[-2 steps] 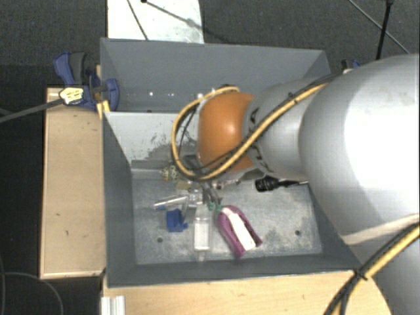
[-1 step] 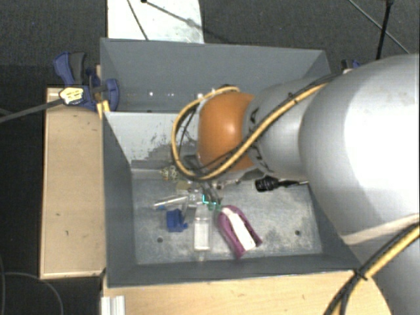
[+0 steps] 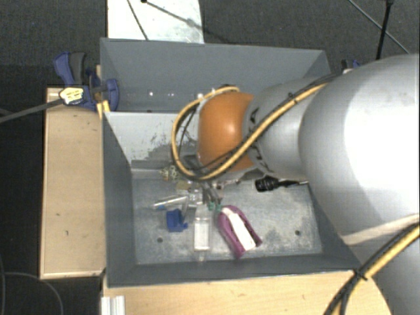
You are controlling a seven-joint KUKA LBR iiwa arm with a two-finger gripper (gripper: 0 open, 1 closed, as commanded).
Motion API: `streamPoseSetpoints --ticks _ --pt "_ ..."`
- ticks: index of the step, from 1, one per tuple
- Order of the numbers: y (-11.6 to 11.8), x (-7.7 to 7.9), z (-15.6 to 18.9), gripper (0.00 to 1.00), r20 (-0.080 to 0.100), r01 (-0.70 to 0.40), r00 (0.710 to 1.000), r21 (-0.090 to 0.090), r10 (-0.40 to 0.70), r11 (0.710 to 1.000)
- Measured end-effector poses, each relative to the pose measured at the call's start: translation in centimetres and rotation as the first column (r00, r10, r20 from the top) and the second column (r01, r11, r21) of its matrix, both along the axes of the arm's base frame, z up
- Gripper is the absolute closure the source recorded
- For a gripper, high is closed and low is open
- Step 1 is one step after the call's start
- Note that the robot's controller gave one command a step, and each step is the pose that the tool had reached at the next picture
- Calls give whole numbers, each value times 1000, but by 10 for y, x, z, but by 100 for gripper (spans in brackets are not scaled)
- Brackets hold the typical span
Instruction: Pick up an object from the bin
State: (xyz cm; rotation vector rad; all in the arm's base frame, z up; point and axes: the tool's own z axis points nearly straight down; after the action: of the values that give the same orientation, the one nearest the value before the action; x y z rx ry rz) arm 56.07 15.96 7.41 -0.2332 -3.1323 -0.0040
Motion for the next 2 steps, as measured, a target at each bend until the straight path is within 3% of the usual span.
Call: streamPoseSetpoints --ticks 2 --pt "0 0 0 100 0 1 1000 0 -1 1000"
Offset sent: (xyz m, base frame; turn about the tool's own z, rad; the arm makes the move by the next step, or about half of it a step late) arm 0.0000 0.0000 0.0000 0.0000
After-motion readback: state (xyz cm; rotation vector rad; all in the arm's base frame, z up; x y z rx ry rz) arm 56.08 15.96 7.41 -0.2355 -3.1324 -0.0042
